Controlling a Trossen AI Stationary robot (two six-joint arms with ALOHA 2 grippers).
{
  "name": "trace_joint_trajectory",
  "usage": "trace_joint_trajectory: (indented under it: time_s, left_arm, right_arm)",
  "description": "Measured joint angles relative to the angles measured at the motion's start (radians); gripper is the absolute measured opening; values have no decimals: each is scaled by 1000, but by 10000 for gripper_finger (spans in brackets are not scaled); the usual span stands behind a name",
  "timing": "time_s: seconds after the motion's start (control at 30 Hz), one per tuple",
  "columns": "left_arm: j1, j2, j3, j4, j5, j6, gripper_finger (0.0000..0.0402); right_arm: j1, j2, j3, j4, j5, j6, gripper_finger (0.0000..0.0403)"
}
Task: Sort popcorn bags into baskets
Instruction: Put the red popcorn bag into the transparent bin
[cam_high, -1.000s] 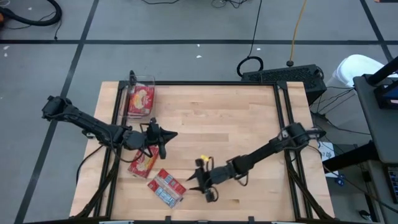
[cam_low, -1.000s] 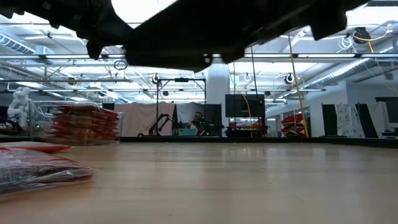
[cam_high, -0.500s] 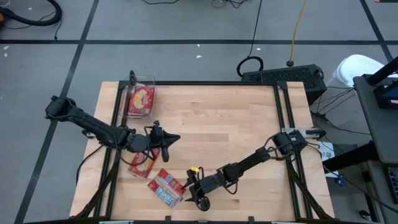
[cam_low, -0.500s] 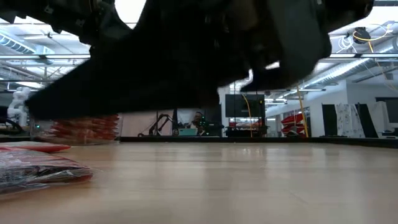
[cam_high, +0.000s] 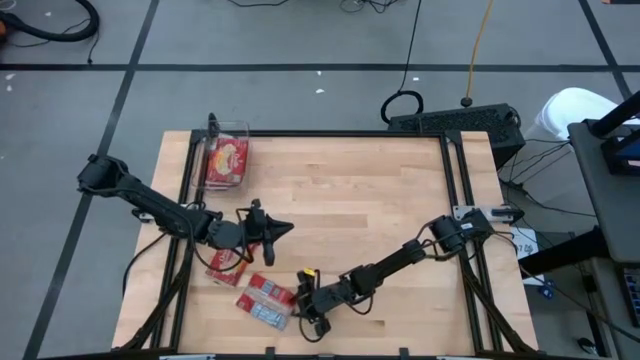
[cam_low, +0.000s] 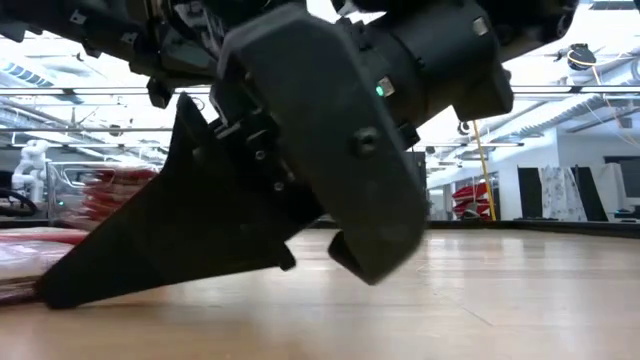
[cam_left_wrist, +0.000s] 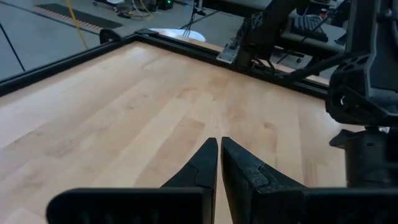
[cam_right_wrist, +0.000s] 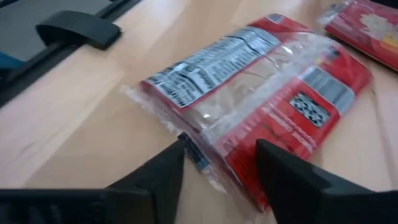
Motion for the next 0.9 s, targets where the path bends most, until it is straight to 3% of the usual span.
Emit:
trace_joint_trajectory:
  time_s: [0.27, 0.53, 0.7, 0.9]
  left_arm:
    - [-54, 0, 0, -17, 0, 1, 26]
    - [-199, 0, 0, -80, -14, -29, 26]
    - [-335, 0, 0, -115, -196, 1, 26]
    - [-444, 0, 0, -114, -240, 124, 34]
  right_arm:
    - [-25, -1, 0, -39, 2, -27, 16]
    - [-50, -40, -3, -63, 1, 13, 2]
    - [-74, -99, -4, -118, 3, 80, 1]
    - [-108, -166, -4, -205, 1, 125, 0]
